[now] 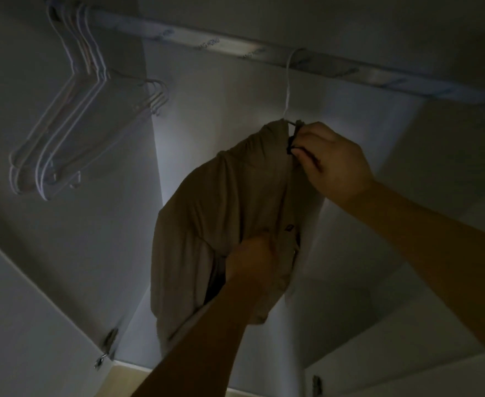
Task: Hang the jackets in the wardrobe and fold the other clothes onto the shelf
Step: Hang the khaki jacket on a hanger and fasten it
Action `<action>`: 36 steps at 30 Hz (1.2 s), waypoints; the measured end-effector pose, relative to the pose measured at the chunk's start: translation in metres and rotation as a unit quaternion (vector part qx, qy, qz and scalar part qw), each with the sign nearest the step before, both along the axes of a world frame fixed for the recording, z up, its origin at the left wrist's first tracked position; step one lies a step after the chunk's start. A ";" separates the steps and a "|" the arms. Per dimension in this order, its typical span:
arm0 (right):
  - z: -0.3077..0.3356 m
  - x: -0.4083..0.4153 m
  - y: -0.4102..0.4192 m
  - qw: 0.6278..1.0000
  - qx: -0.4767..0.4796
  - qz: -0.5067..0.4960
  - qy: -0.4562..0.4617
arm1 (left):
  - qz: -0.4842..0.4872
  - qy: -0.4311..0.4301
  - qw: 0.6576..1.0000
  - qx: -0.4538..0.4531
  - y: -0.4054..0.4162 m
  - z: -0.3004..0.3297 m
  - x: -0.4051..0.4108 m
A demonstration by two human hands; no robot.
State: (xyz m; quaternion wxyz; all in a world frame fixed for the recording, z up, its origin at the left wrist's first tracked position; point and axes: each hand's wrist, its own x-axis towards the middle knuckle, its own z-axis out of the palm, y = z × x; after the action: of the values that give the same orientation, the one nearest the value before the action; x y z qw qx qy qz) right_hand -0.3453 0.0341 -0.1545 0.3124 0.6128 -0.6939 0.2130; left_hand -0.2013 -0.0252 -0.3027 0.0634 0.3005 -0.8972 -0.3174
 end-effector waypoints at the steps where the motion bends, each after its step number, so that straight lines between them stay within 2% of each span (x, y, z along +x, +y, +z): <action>1: 0.003 0.000 -0.001 1.000 -0.004 -0.005 -0.007 | -0.014 -0.017 1.000 -0.013 -0.005 0.001 -0.007; 4: 0.014 -0.001 -0.004 1.000 -0.005 -0.005 -0.010 | 0.004 -0.013 0.999 -0.049 -0.015 0.005 -0.016; 7: 0.016 -0.001 -0.006 1.000 0.020 0.006 0.011 | 0.098 0.128 0.986 -0.034 -0.018 0.026 -0.028; 8: 0.015 -0.002 -0.006 1.000 0.022 0.008 0.014 | 0.103 0.142 0.984 -0.035 -0.020 0.035 -0.035; 12: 0.009 -0.007 -0.008 0.999 0.025 0.007 0.025 | 0.059 0.096 0.993 -0.027 -0.024 0.054 -0.057; 17: 0.009 -0.023 -0.003 0.998 0.013 -0.018 0.051 | 0.013 0.055 0.997 -0.042 -0.014 0.038 -0.051; 20: 0.000 -0.026 0.000 0.998 0.002 -0.019 0.061 | -0.005 -0.028 0.998 -0.053 -0.005 0.030 -0.047; 22: -0.011 -0.026 0.004 1.000 -0.006 -0.017 0.023 | -0.009 -0.076 0.997 -0.029 -0.005 0.039 -0.048; 23: -0.013 -0.027 0.007 1.000 -0.008 -0.024 -0.014 | -0.012 -0.074 0.997 -0.026 -0.006 0.047 -0.047; 24: -0.014 -0.030 0.009 0.999 -0.005 -0.031 -0.045 | -0.019 -0.062 0.997 -0.038 -0.008 0.059 -0.042; 25: -0.014 -0.033 0.012 0.997 0.005 -0.039 -0.065 | -0.020 -0.028 0.996 -0.088 -0.013 0.073 -0.035; 26: -0.013 -0.037 0.014 0.996 0.015 -0.043 -0.081 | 0.002 0.053 0.982 -0.182 -0.024 0.087 -0.028; 28: -0.010 -0.041 0.014 0.990 0.025 -0.032 -0.136 | 0.099 0.242 0.892 -0.368 -0.053 0.114 -0.010; 29: -0.008 -0.041 0.013 0.983 0.027 -0.023 -0.179 | 0.158 0.267 0.866 -0.392 -0.071 0.122 -0.006; 30: -0.006 -0.042 0.010 0.973 0.032 -0.012 -0.227 | 0.191 0.228 0.898 -0.323 -0.088 0.131 -0.004; 31: -0.005 -0.042 0.005 0.961 0.040 -0.003 -0.273 | 0.199 0.150 0.954 -0.168 -0.102 0.138 -0.004; 32: -0.003 -0.043 -0.001 0.949 0.045 -0.003 -0.311 | 0.173 0.072 0.982 0.023 -0.111 0.144 -0.007; 33: -0.001 -0.044 -0.008 0.937 0.043 -0.012 -0.347 | 0.132 0.029 0.973 0.189 -0.113 0.146 -0.009; 34: 0.002 -0.047 -0.017 0.922 0.034 -0.026 -0.386 | 0.099 0.020 0.955 0.278 -0.110 0.146 -0.009; 36: 0.009 -0.055 -0.037 0.886 0.027 -0.042 -0.461 | 0.077 0.046 0.943 0.321 -0.101 0.143 -0.007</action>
State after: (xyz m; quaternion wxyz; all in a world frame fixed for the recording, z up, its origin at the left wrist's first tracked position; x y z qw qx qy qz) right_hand -0.4001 -0.0032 -0.1458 -0.0506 0.4244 -0.7901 0.4394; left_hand -0.2088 -0.1264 -0.1595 0.0291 0.3577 -0.7181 -0.5963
